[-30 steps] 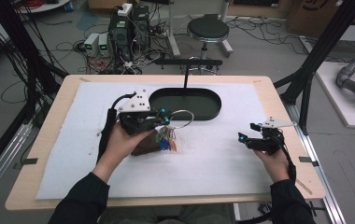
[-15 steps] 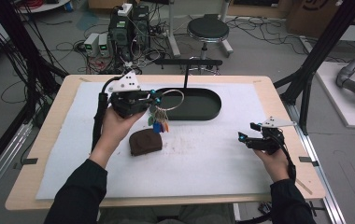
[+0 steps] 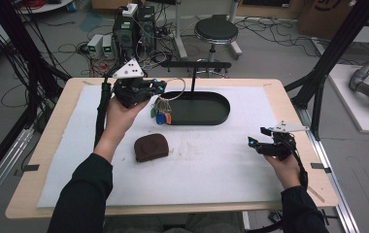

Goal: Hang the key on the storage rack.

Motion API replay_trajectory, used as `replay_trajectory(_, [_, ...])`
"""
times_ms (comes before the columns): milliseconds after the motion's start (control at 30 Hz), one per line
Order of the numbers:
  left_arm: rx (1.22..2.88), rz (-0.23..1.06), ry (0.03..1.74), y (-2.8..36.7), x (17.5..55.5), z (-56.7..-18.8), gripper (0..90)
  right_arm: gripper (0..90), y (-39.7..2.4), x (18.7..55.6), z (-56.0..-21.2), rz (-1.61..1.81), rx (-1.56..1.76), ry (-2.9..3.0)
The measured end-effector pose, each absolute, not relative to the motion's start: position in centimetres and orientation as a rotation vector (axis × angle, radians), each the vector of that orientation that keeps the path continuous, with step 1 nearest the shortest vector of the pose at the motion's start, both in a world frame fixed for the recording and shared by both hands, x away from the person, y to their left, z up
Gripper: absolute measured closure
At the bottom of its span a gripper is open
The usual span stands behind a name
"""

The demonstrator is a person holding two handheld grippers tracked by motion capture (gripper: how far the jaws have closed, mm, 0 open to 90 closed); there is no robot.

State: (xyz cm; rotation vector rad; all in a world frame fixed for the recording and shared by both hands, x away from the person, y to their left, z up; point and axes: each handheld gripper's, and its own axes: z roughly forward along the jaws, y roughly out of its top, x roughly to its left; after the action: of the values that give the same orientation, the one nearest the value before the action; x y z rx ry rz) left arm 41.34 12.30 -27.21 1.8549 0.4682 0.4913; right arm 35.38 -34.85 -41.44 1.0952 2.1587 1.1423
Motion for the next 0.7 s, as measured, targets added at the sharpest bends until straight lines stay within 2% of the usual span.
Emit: replay_trajectory(700, [1.818,0.535,0.623,12.4,46.5,-28.6,86.4,30.4,-34.8,35.5,-41.5,1.143,1.089,2.16])
